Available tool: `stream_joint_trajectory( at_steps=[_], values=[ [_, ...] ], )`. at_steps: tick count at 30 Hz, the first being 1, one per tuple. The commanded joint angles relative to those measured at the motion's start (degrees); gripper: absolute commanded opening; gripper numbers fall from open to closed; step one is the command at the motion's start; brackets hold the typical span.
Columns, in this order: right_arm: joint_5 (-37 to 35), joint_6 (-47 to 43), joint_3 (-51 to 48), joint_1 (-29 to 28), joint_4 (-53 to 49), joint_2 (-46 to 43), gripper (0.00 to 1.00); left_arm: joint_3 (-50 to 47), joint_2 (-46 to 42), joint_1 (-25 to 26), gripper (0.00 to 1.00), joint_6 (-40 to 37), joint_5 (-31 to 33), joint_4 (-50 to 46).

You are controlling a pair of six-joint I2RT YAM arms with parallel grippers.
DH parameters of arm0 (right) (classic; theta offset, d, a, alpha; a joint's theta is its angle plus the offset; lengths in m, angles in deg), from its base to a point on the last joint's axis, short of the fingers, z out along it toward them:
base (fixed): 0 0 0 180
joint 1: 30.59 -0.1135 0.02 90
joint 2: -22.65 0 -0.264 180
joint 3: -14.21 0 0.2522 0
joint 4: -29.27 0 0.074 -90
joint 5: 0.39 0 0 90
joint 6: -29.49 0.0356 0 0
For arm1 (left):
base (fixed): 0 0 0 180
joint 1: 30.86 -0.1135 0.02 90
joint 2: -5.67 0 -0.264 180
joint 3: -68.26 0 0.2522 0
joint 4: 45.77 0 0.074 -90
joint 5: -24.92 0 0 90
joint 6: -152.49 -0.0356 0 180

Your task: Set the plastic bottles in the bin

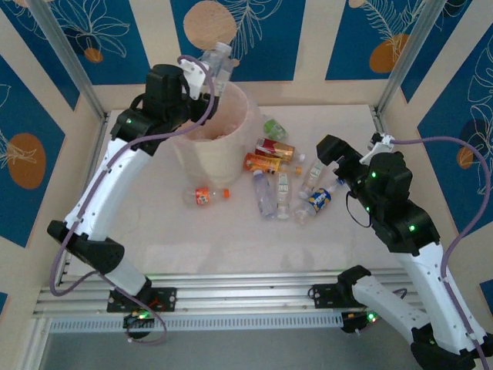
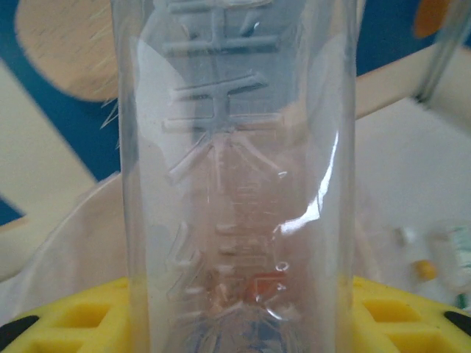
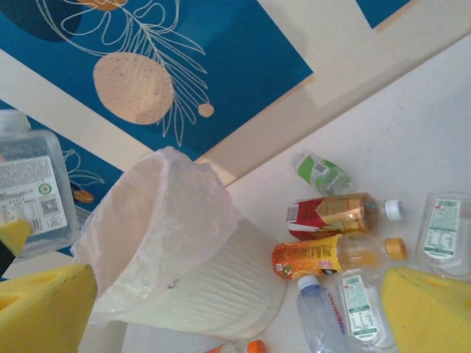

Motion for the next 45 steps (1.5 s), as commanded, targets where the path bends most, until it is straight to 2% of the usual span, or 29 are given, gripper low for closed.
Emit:
stream_joint_trajectory(
  at_steps=[1,9,22,28,31,33,35,40,45],
  values=[
    [-2.6,0.8,-0.5,0.3,-1.3,-0.4,0.99,2.6,1.3,-3.1,0.32,-3.4,2.2,-6.6],
    [-3.8,2.2,-1.1,0.4,-2.6,-0.5,0.99,5.3,8.3,-7.6,0.32,-5.2,2.7,-14.0],
    [-8.3,3.7,-1.5,0.9,-7.4,-0.4,0.99,9.3,16.9,-7.5,0.35,-6.6,6.7,-21.7],
    [-10.5,5.1,-1.5,1.5,-13.8,1.6,0.99,12.0,21.3,-7.5,0.36,-5.9,10.0,-22.8],
    [-11.4,5.6,-1.5,2.4,-18.3,3.6,0.99,14.1,23.4,-7.5,0.43,-5.6,11.3,-24.0],
    [-11.3,5.7,-2.0,3.2,-20.9,5.0,0.99,15.0,24.4,-7.6,0.53,-5.3,11.9,-24.6],
    [-10.2,5.9,-3.0,4.8,-23.0,6.4,0.99,15.5,24.6,-7.6,0.57,-5.2,12.0,-24.9],
    [-4.3,5.3,-7.9,10.4,-22.5,9.0,0.99,15.5,23.6,-7.5,0.61,-4.9,12.8,-24.5],
    [2.8,4.0,-12.4,16.3,-19.2,10.9,0.99,15.7,22.8,-7.5,0.77,-4.7,14.3,-24.7]
  ],
)
